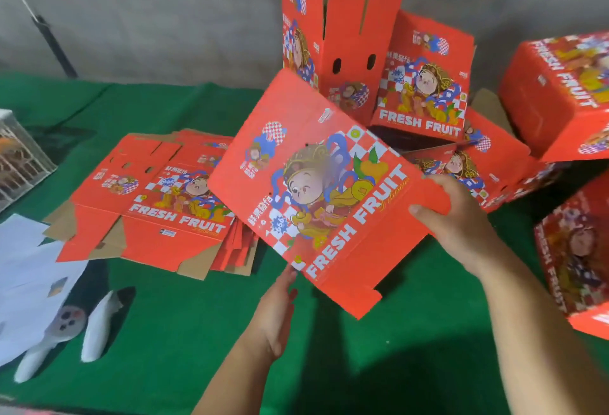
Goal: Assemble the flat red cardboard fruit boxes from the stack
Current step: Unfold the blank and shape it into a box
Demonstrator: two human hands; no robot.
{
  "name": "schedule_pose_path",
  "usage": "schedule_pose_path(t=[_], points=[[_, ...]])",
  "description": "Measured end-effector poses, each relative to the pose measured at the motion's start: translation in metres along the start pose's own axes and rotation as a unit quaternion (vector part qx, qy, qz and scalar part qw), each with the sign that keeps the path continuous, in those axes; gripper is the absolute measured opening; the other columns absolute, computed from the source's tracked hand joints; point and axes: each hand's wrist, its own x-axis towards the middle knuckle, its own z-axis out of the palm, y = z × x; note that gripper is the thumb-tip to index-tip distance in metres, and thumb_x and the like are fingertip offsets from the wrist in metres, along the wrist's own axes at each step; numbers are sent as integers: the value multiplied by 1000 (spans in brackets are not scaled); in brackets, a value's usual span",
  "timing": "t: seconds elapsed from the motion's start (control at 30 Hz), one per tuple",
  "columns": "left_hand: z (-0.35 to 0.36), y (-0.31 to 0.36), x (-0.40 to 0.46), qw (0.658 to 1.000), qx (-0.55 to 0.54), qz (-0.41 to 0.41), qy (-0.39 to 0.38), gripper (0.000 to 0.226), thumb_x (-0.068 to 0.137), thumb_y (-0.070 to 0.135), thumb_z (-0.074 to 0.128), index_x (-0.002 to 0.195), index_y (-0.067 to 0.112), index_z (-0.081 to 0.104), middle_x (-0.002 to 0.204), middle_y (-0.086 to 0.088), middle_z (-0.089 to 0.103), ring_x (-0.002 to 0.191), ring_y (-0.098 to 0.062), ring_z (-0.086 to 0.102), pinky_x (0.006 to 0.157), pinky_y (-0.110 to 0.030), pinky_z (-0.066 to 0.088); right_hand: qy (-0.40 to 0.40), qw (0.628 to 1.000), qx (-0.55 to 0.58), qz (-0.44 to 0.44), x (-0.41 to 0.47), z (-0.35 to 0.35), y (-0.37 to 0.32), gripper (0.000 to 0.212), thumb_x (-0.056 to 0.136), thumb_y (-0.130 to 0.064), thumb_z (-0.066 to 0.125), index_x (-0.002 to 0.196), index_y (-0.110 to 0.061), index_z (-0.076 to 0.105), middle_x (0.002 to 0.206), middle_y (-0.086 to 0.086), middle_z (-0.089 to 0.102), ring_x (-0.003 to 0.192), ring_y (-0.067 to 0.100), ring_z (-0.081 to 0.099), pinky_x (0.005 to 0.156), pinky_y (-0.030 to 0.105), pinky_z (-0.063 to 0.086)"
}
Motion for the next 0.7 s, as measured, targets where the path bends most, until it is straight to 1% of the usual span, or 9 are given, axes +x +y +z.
schedule_pose_path(t=[0.07,0.13,0.2,0.27,0.33,0.4,0.47,0.57,0.7], points=[[10,2,-3,997,-17,-5,-71,39,93,55,56,130,65,57,139,30,60,129,-17,58,110,-37,38,26,997,-73,-8,3,-6,1,40,93,-15,73,131,-23,63,123,-4,62,114,10,56,97,23,43],[15,12,-1,995,-62,5,-72,52,81,55,67,131,61,56,131,26,67,118,-16,69,100,-36,46,61,990,-127,0,5,-15,3,40,94,-20,72,132,-18,63,122,2,63,116,19,52,104,39,41],[10,24,5,996,-80,46,-5,54,80,56,70,132,53,55,135,20,66,116,-17,70,99,-37,46,61,980,-187,31,7,-30,10,41,94,-28,72,133,-20,63,122,7,67,118,34,55,108,52,43],[-7,35,17,990,-76,77,93,58,94,45,65,149,42,45,149,13,55,121,-21,64,105,-39,42,41,976,-198,78,7,-48,25,39,96,-32,69,133,-24,60,122,8,67,118,40,57,105,59,45],[-23,46,32,984,-42,94,143,66,101,34,60,160,32,31,156,3,46,131,-25,54,116,-43,35,30,976,-180,116,3,-63,43,41,98,-31,68,136,-25,55,126,11,64,120,41,57,104,59,47],[-27,56,43,985,-3,104,136,73,96,35,62,161,29,30,158,0,45,140,-25,47,123,-49,28,36,976,-167,138,-2,-77,63,49,98,-27,68,144,-24,51,133,15,62,124,40,56,108,53,46],[-18,62,48,987,18,99,122,77,93,37,64,161,29,30,160,-1,43,143,-23,43,124,-49,27,67,973,-157,156,-9,-85,81,54,97,-21,71,147,-18,51,135,17,62,123,38,58,104,45,44],[4,57,51,990,52,90,96,87,90,41,67,164,29,23,164,-3,36,146,-23,40,117,-39,30,114,967,-120,196,-16,-93,107,53,96,-16,72,144,-14,52,133,21,63,117,38,60,101,51,48],[34,32,47,996,86,-7,30,117,67,55,68,166,28,10,169,-5,27,152,-26,31,122,-44,24,151,956,-64,243,-29,-99,131,49,96,-10,71,142,-12,55,125,22,64,103,37,63,87,51,56]])
